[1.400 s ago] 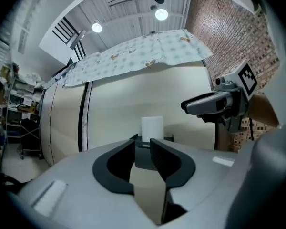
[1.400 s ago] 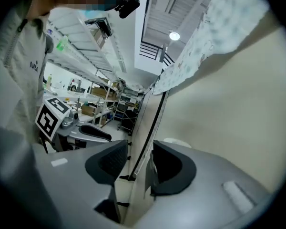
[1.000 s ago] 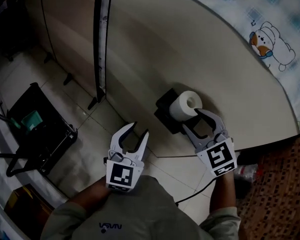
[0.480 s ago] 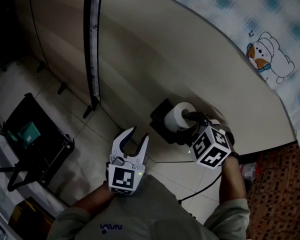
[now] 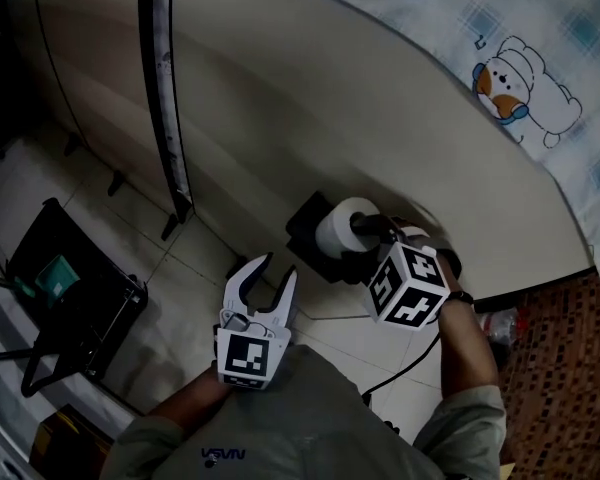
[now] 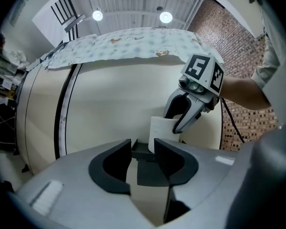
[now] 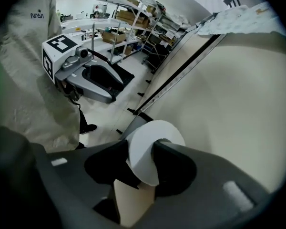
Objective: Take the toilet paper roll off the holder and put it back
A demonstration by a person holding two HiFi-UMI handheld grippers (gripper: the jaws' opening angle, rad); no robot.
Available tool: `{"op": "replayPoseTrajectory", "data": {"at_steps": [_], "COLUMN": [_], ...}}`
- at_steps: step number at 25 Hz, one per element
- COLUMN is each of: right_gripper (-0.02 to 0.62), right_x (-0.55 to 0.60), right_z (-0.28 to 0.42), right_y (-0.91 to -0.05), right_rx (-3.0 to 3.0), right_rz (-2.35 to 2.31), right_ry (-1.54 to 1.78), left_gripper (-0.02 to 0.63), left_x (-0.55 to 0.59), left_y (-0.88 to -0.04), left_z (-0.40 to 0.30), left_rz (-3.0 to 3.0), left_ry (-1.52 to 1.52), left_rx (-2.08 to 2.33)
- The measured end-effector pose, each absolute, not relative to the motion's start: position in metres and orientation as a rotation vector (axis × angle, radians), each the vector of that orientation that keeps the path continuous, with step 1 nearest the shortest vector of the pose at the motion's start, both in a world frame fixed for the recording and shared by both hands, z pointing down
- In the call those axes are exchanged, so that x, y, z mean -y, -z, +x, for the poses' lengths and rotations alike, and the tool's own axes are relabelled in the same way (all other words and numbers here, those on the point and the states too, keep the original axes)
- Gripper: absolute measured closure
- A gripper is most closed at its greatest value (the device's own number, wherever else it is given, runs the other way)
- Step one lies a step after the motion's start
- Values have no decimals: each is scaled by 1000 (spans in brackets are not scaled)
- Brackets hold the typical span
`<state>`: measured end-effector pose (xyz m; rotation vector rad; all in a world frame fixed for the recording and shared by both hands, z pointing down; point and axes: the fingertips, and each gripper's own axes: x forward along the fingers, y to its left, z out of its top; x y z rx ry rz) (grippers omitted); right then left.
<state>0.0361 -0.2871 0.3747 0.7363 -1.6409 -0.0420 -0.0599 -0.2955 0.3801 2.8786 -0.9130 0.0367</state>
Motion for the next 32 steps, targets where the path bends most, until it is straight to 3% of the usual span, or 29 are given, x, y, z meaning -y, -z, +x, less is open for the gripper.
{"op": "replayPoseTrajectory", "data": {"at_steps": [7,13,24,32], "right_gripper": [425,426,430,433], "right_x": [271,217,130,132], "right_z": [52,96,137,148], "right_y": [-317,-301,-399,-459], "right_rx": [1911,2279,2430,2314], "right_rz": [1178,1742,2363,2482], "right_ry": [-2,-339,-1096,-1425], "left_gripper": [477,479,588,587], "left_x": [280,267,246,235], "left_y": [-392,-404,-414,-423], "left_z": [-40,-16,6,9], "left_rz": [2896,2898,2942,2959], "left_ry": [-96,-168,-267,-356], "left_rx": [844,779,717,723]}}
